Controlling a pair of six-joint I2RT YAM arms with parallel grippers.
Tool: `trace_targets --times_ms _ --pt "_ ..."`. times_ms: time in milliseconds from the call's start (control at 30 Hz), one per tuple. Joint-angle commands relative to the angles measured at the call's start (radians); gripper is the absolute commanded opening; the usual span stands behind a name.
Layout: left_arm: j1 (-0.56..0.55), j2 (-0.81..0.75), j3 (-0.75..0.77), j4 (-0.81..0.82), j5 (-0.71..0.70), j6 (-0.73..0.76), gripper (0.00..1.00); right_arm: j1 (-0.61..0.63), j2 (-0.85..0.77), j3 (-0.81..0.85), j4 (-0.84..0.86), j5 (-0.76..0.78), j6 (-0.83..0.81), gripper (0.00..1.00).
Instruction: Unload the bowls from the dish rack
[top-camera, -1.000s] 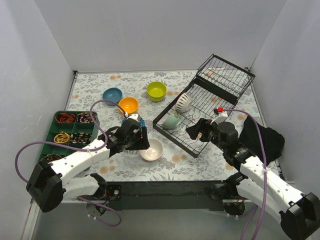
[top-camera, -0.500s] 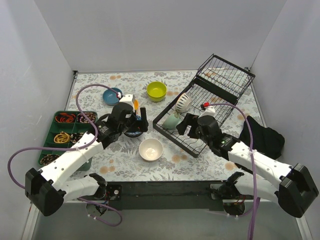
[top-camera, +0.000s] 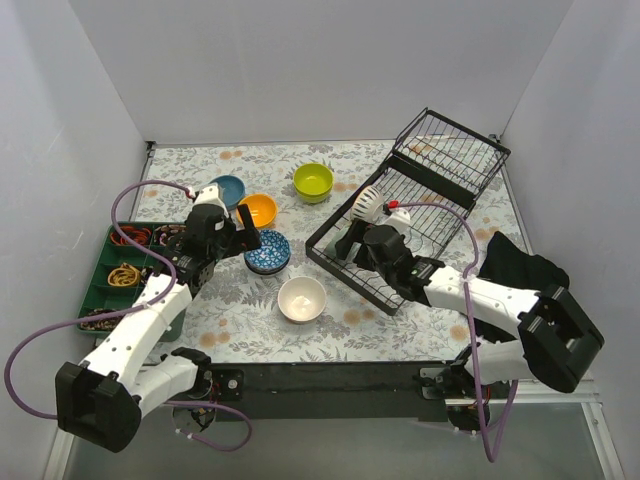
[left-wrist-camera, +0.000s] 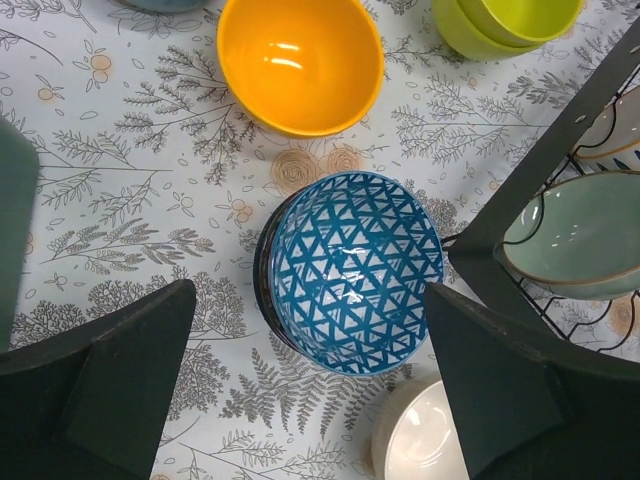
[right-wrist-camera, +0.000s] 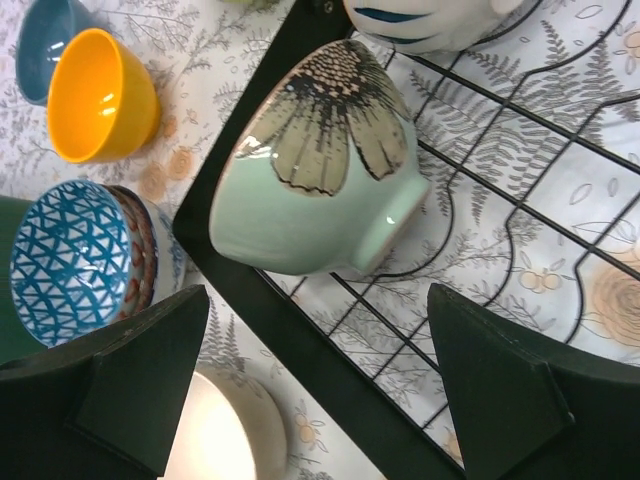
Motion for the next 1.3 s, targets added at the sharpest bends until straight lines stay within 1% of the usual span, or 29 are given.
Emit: trace_targets --times_ms 0,267,633,733,900,933,967,1000,1033,1100,1133,1167,1233,1267 --pt "0.010 -0.049 -0.018 0.032 -0.007 0.010 0.98 0.024 0.049 0.084 0.082 0.095 0.063 0.99" --pt "0.015 -0.051 -0.026 0.034 -0.003 0.014 0.98 0.038 0.157 0.118 0.087 0.138 0.178 0.99" --pt "0.023 -0.054 -0.030 0.037 0.020 0.010 0.98 0.039 0.224 0.157 0.080 0.155 0.237 0.96" --pt "0.023 -0.055 -0.032 0.039 0.028 0.010 0.98 0.039 0.232 0.157 0.080 0.180 0.245 0.95" --pt "0.024 -0.054 -0.032 0.042 0.037 0.010 0.98 0.039 0.247 0.161 0.079 0.206 0.249 0.87" --pt "0.027 -0.054 -0.030 0.040 0.039 0.010 0.98 0.039 0.252 0.161 0.077 0.204 0.252 0.85" --pt "0.029 -0.054 -0.032 0.040 0.040 0.009 0.98 0.039 0.250 0.160 0.077 0.206 0.252 0.80" --pt "0.029 -0.052 -0.033 0.042 0.043 0.009 0.98 0.041 0.252 0.161 0.079 0.207 0.254 0.77" --pt "0.030 -0.052 -0.032 0.042 0.048 0.009 0.98 0.043 0.247 0.163 0.076 0.207 0.252 0.70" --pt "0.030 -0.051 -0.034 0.043 0.053 0.009 0.98 0.050 0.244 0.170 0.076 0.213 0.231 0.62" --pt "0.032 -0.051 -0.034 0.043 0.057 0.010 0.98 0.053 0.241 0.186 0.074 0.218 0.219 0.60" --pt "0.032 -0.049 -0.034 0.043 0.060 0.009 0.98 0.058 0.239 0.195 0.068 0.229 0.206 0.52" --pt "0.033 -0.048 -0.032 0.045 0.065 0.009 0.98 0.069 0.243 0.228 0.054 0.244 0.166 0.44" --pt "0.035 -0.048 -0.033 0.043 0.068 0.009 0.98 0.073 0.244 0.241 0.035 0.256 0.154 0.37"
